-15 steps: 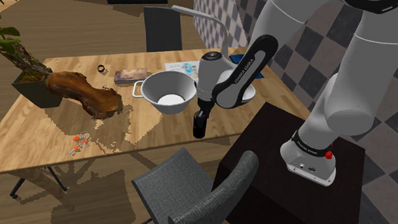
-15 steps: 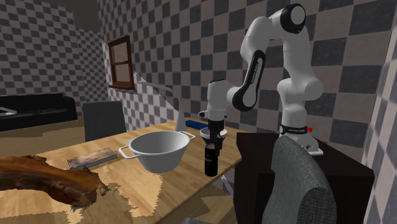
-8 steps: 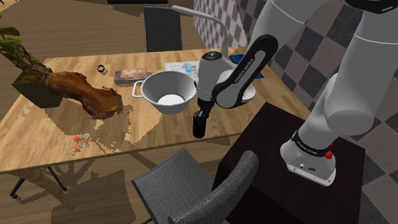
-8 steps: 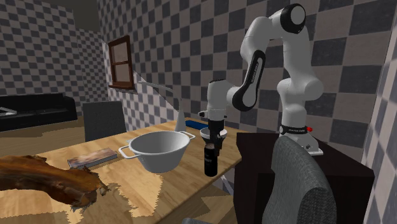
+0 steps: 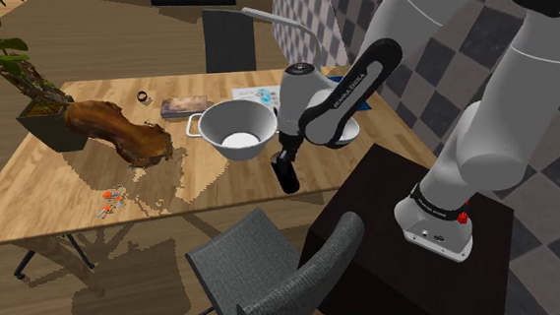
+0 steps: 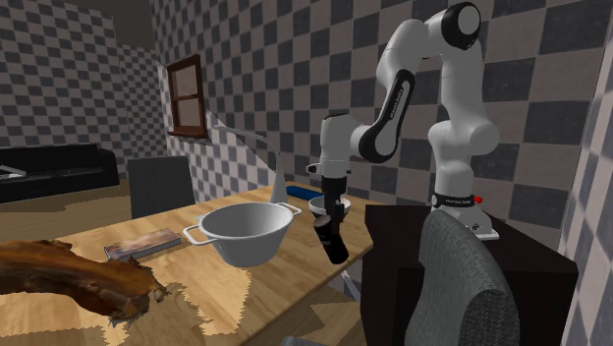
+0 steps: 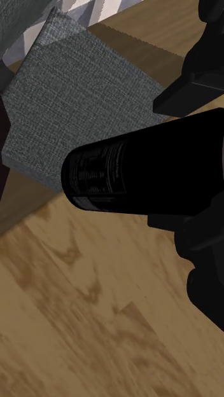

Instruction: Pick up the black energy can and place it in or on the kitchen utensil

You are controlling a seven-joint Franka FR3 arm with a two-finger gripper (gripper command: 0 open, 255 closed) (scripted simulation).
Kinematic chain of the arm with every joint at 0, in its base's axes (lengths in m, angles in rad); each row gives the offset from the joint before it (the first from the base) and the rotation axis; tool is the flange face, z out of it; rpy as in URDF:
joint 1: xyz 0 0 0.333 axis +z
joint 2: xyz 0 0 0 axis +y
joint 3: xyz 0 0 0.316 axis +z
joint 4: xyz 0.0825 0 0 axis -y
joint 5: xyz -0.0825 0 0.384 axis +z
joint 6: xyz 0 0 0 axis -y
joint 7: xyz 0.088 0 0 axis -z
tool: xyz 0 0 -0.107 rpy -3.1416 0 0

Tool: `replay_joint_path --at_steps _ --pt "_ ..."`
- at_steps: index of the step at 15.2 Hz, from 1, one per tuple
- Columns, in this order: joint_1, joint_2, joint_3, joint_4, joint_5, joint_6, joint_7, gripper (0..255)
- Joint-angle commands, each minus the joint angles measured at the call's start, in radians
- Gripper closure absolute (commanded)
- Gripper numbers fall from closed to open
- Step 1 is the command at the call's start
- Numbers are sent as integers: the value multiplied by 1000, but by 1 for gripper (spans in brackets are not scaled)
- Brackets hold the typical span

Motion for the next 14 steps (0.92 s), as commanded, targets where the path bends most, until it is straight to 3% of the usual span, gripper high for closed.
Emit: replay_joint_path --at_steps 1,14 --pt "0 -32 4 2 11 -34 -6 255" --pt "2 -208 7 27 57 -233 -38 255"
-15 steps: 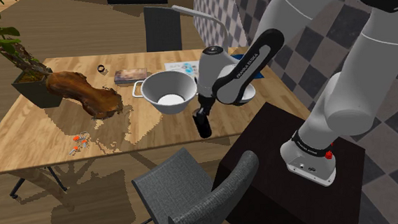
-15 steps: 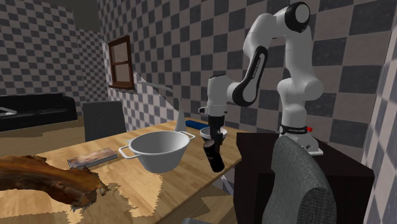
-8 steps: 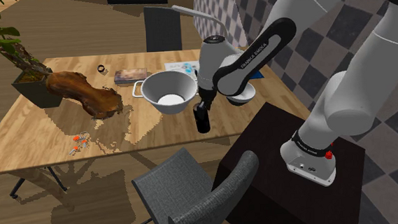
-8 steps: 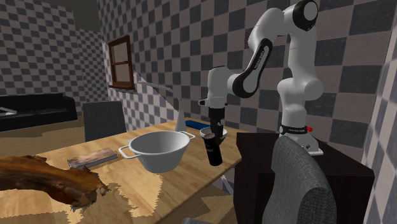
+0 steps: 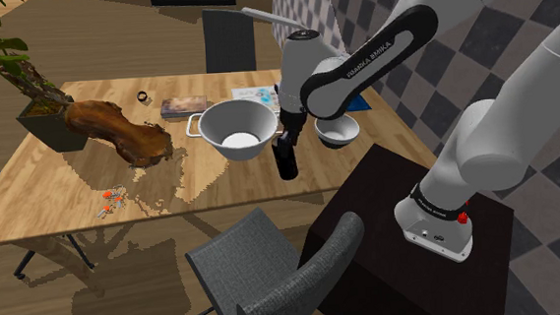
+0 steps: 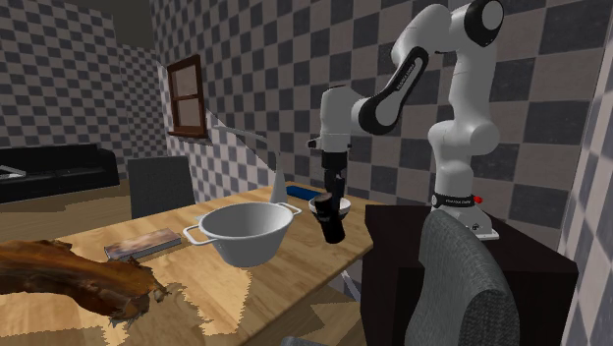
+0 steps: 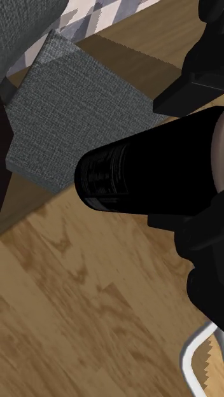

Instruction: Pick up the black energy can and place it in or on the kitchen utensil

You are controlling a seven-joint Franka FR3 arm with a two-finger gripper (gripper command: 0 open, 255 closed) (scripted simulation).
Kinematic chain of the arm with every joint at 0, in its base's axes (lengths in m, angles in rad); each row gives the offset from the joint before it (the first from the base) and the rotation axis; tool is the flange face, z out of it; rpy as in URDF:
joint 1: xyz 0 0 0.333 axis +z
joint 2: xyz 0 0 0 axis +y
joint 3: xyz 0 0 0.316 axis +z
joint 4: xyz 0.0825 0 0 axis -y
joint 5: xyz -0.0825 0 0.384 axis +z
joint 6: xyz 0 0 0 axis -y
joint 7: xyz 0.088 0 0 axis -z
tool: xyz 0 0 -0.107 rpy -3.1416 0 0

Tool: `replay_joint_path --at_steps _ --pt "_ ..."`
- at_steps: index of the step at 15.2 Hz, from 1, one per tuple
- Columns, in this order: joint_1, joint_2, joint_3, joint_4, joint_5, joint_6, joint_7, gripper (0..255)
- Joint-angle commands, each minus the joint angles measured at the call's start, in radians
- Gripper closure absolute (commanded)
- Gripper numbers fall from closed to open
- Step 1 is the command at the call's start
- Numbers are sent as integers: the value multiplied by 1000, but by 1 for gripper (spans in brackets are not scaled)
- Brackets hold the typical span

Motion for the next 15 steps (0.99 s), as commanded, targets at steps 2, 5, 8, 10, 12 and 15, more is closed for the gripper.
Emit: replay_joint_path --at_steps 2,5,8,10,12,15 --pt "1 -35 -1 10 6 -45 -4 255" --pt "2 -68 -3 23 11 -91 -8 255" --pt "3 -99 -4 39 15 -137 -11 255" --pt "4 -119 -6 50 17 -168 -12 255" --pt "4 -137 -7 62 19 -198 -14 255" --pt "4 -162 -9 82 21 -244 -15 255"
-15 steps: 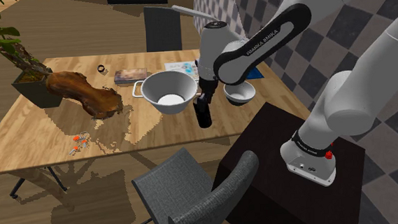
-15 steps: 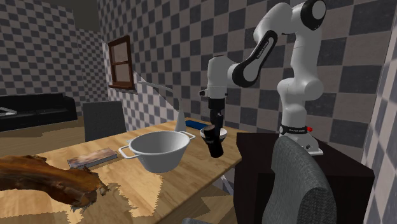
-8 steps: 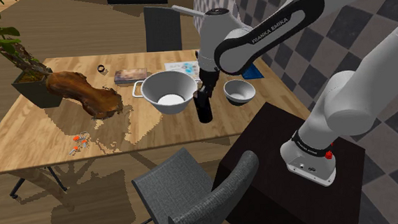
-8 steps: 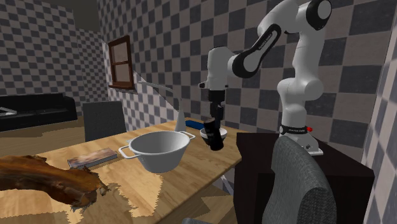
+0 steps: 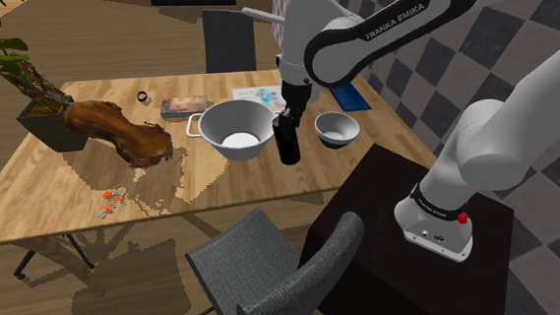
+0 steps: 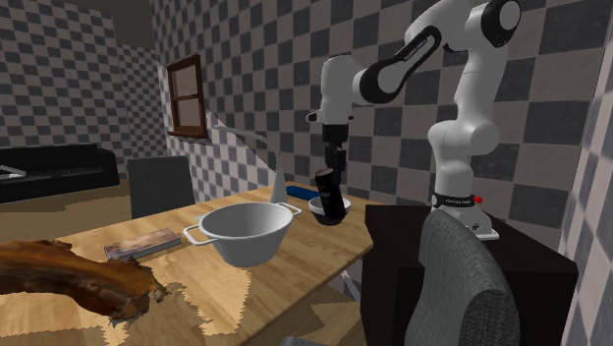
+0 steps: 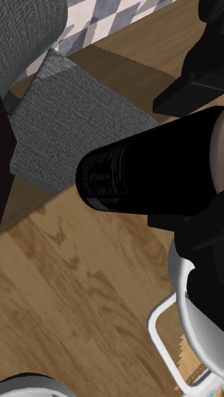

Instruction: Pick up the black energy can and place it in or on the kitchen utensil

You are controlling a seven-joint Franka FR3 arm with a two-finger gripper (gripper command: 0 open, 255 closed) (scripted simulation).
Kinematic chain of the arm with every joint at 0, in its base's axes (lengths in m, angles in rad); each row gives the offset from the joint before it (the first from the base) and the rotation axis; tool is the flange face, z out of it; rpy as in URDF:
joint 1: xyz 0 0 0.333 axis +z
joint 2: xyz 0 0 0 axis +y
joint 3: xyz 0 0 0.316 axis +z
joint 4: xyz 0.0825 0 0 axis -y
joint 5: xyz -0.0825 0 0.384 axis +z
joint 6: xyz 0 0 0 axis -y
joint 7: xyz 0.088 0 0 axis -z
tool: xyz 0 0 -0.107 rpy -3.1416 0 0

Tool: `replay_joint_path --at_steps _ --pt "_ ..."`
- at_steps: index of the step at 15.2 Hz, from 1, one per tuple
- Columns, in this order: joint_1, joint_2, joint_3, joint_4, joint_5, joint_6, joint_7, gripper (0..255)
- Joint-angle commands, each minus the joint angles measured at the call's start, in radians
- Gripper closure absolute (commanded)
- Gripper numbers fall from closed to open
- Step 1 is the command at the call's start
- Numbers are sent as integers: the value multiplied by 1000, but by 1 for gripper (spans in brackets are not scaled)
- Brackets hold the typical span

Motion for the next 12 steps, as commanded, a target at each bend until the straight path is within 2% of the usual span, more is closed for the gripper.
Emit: replay_joint_path --at_steps 1,6,12 --pt "0 -16 -2 17 1 -33 -2 255" --pt "0 -46 -5 49 2 -95 -4 255" --pt "-40 147 -42 285 -34 -139 -55 255"
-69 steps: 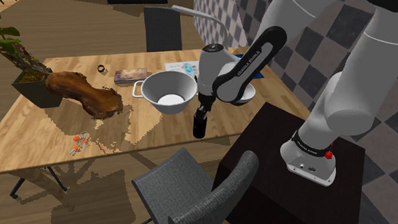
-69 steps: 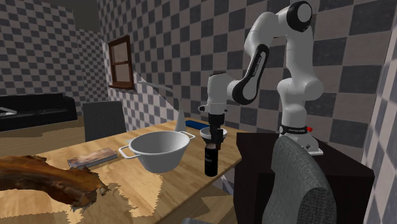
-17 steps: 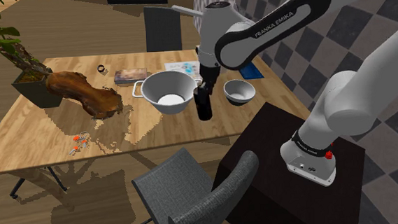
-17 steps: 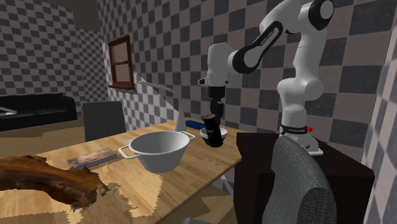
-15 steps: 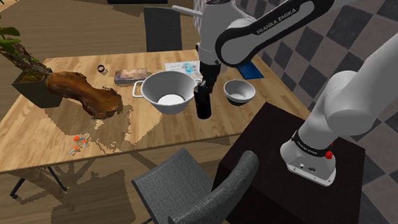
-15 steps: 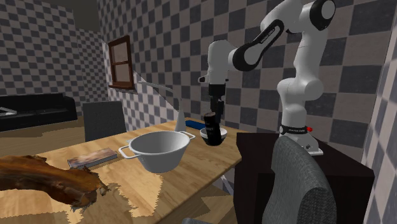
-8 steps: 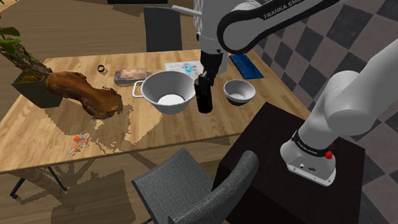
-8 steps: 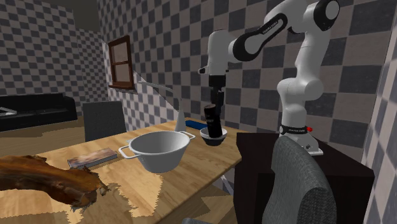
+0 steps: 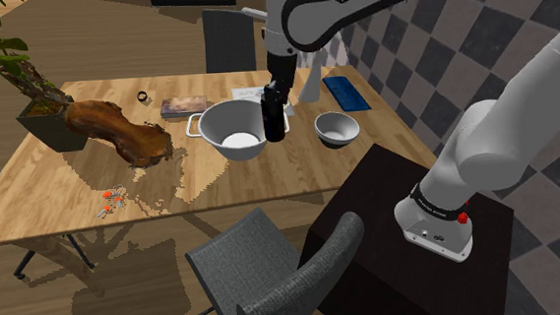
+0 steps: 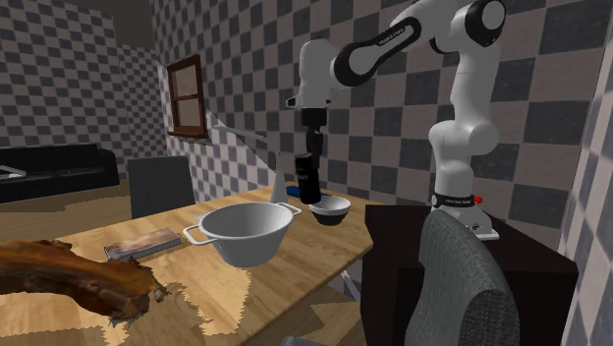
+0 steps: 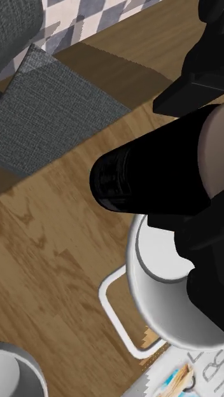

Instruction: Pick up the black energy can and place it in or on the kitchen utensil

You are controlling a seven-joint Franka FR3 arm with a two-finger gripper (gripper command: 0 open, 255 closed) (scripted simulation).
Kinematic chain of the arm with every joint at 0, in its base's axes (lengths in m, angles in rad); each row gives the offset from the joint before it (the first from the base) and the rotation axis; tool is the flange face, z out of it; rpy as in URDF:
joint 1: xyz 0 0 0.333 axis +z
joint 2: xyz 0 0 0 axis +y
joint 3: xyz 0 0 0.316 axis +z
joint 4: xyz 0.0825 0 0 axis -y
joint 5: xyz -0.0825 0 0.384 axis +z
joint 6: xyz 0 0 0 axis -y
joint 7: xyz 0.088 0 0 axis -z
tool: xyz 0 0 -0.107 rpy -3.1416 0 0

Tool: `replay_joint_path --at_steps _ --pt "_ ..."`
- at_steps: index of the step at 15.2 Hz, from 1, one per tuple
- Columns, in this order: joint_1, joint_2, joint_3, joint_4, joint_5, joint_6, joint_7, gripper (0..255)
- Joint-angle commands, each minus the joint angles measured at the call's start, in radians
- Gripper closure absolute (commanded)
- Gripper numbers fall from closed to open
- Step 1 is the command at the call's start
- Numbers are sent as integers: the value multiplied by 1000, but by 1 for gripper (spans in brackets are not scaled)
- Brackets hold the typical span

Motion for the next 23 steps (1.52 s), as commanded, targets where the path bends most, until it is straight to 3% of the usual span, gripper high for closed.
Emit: replay_joint_path --at_steps 1,10,14,15,23 --pt "-11 68 -10 87 -10 -19 -15 255" --pt "-49 374 -47 530 -33 -158 -81 255" --pt "-63 533 -58 783 -38 -252 -106 255" --pt "-68 600 -61 894 -39 -296 -116 255" --pt "-68 616 -62 811 -40 -197 -115 255"
